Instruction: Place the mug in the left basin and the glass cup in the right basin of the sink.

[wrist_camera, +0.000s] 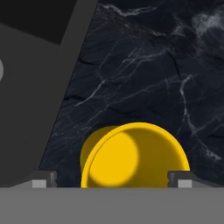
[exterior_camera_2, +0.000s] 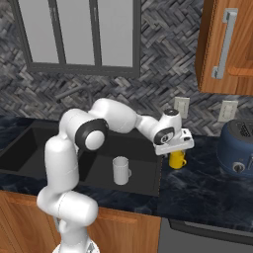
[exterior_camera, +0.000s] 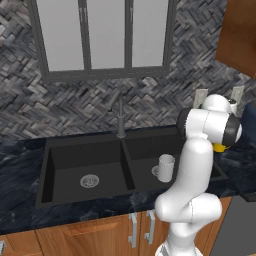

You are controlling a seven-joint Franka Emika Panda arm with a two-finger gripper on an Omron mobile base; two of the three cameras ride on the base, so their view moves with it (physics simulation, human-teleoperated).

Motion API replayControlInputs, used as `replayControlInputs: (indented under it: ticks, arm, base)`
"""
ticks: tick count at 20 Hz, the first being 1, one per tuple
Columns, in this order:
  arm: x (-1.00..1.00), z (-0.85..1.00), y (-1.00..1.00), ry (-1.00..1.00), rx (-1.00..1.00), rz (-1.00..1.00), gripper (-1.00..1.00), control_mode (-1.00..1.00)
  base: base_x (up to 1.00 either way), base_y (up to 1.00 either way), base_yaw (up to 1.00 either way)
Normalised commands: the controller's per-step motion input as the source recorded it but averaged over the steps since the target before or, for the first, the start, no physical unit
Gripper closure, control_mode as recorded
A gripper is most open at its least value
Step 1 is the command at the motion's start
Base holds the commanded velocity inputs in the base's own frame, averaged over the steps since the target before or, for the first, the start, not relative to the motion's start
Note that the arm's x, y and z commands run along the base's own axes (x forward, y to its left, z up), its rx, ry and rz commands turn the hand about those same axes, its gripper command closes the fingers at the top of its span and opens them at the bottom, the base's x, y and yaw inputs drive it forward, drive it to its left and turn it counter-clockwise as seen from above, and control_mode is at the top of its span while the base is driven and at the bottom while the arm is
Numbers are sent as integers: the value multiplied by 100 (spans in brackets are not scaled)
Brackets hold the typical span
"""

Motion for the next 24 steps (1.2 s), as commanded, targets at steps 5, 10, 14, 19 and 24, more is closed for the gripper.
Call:
replayControlInputs:
  ticks: [5,10,14,19,24]
  arm:
    - [0,-28,0,0,3,-1,-100,-100]
    - [3,-22,4,0,2,-2,100,-100]
    - [1,-20,27,0,0,-5,100,-100]
    - [0,-21,23,0,0,-4,100,-100]
    - [0,-27,23,0,0,-3,100,-100]
  base:
    - [0,0,0]
    - [0,0,0]
    - [0,0,0]
    - [0,0,0]
    - [0,0,0]
